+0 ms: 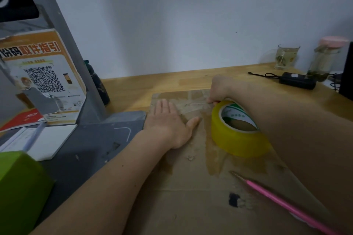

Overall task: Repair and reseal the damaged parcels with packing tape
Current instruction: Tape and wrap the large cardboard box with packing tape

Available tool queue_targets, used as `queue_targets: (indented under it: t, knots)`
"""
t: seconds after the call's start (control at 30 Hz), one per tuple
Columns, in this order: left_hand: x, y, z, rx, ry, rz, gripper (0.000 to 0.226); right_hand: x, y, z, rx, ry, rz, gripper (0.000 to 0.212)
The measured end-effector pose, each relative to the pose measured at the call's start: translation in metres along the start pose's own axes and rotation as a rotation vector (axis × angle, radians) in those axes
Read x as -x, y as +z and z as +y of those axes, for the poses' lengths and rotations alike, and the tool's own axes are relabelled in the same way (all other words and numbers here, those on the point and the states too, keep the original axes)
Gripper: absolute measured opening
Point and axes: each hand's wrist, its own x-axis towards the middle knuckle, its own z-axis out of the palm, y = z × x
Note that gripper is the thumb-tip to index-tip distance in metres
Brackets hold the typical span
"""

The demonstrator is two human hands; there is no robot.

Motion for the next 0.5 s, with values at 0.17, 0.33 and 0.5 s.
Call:
queue_targets:
  t: [0.17, 0.33, 0.5]
  knots:
    - [-0.003, -0.003, 0.010, -0.111, 0.067, 0.035, 0.083, 0.001, -0.003, 0.003, -0.037, -0.008, -0.039, 0.028]
    - [-0.025, -0.004, 0.023, -0.039, 0.331, 0.025, 0.064, 0.001, -0.005, 0.008, -0.176, -0.007, -0.061, 0.041]
    - [-0.047, -0.002, 0.036, 0.044, 0.454, 0.025, 0.068, -0.002, -0.003, 0.008, -0.173, 0.001, -0.036, 0.041]
